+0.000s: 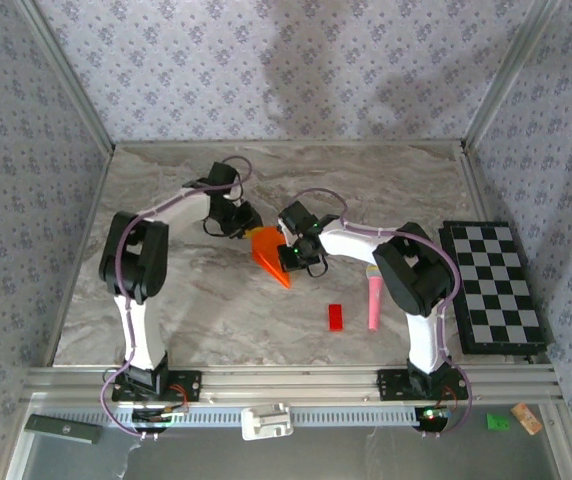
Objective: Fold a paper plane with a square sheet of paper (pick it up from the middle)
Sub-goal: Third fold the triangle at the center of the table.
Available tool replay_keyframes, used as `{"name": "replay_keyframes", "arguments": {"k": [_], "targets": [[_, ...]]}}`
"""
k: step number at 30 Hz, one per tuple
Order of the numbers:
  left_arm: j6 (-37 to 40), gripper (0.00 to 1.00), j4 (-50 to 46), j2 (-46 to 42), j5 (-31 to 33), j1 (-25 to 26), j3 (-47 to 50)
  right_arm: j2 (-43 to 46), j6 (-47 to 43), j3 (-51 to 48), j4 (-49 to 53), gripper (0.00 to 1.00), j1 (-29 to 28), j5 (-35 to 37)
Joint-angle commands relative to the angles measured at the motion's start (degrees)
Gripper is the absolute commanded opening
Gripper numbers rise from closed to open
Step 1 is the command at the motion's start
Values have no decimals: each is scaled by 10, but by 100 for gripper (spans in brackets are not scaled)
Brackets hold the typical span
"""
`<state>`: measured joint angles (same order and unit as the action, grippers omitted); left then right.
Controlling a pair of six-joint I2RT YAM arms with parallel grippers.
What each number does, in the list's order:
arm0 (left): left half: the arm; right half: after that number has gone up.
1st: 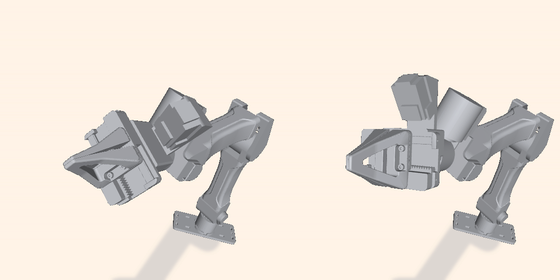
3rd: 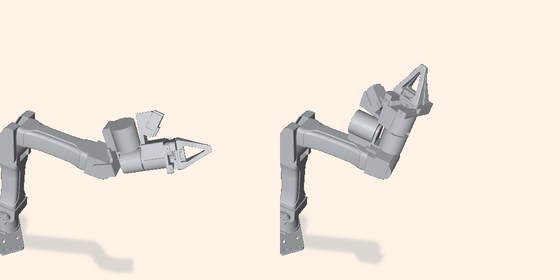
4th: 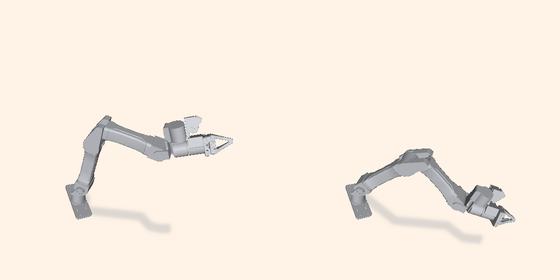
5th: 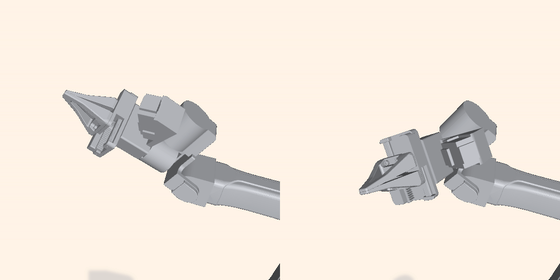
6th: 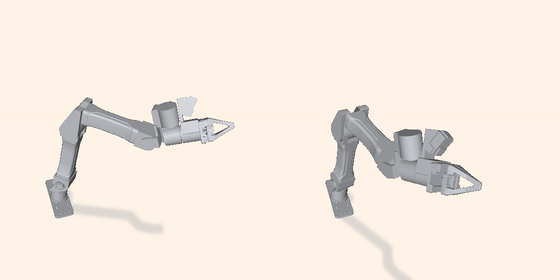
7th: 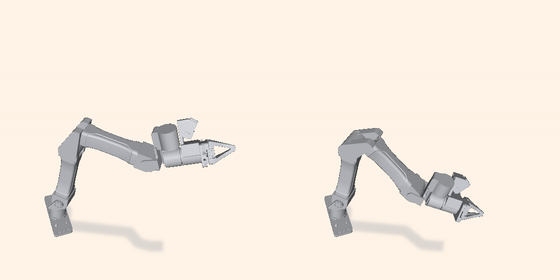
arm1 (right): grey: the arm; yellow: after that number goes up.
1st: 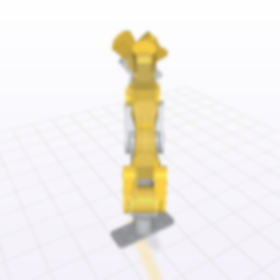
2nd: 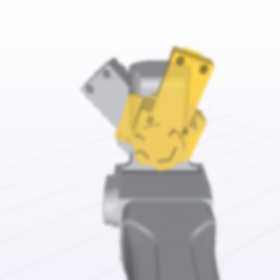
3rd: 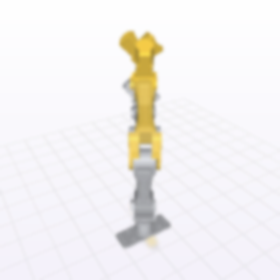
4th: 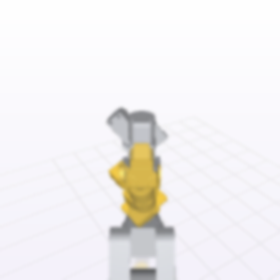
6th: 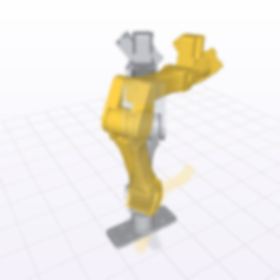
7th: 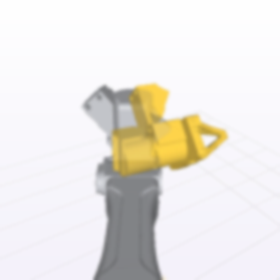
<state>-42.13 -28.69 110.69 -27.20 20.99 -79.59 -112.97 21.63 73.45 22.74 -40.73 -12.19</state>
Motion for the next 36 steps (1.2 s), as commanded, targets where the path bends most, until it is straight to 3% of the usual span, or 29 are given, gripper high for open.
{"name": "replay_keyframes", "arguments": {"k": [1,7,13,36], "targets": [[-48,23,43,-60,-9,1,51,-24,5,10,27,0,3,7],[-134,15,145,-106,-43,25,157,-28,3,11,30,0,3,4],[-178,8,189,-111,-51,55,215,-30,3,13,32,0,3,4],[-169,5,213,-55,-51,67,247,-36,7,19,41,0,4,5]]}}
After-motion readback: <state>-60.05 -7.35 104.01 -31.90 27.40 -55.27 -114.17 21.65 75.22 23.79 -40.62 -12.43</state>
